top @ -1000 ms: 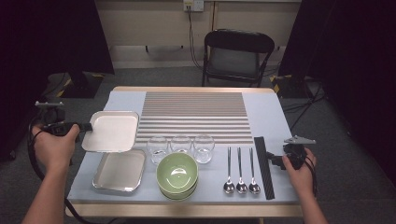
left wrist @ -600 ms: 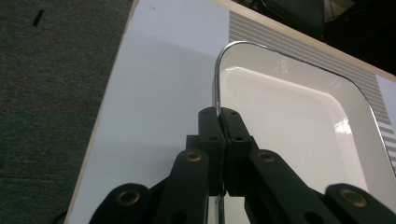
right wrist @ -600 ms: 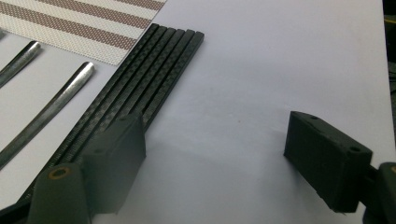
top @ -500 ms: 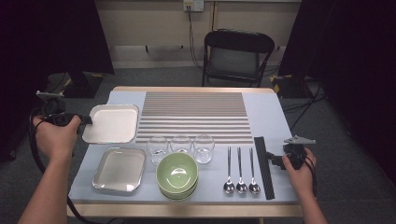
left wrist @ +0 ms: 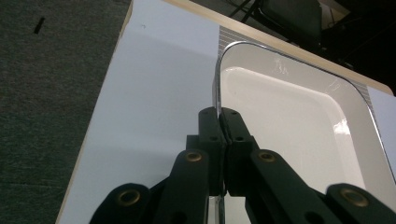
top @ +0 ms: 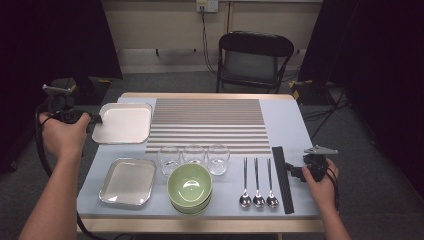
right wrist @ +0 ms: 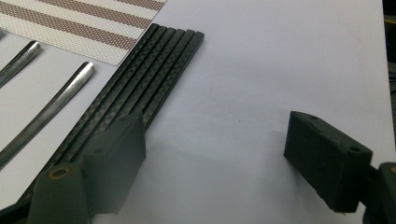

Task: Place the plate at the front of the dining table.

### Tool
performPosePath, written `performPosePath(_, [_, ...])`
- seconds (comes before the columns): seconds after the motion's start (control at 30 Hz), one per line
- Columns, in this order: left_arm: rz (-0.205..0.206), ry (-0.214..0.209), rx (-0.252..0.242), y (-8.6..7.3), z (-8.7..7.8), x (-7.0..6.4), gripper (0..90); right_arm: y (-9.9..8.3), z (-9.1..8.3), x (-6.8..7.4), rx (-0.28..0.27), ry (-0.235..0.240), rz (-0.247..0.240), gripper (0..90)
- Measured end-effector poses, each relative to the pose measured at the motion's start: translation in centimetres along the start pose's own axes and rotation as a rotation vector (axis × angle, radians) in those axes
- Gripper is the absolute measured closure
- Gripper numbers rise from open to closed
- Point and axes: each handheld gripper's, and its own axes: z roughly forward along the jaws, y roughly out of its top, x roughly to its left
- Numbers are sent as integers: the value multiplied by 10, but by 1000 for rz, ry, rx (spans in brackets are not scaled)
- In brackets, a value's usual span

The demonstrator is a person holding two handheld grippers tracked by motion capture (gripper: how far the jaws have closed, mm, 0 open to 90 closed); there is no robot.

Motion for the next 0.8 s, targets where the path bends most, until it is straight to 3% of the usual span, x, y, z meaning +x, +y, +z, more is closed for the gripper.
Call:
performPosePath(0.3, [6,5,-10,9,2,-17,890,0,0,0,-1,-1,0,198])
performPosePath(0.4, [1,2,15,11,4,-20,890,0,0,0,-1,0,0,198])
performPosePath(0.5, [-5,20,5,12,6,-26,889,0,0,0,-1,0,1,198])
performPosePath(0.8, [37,16,22,16,10,-39,887,0,0,0,0,0,3,198])
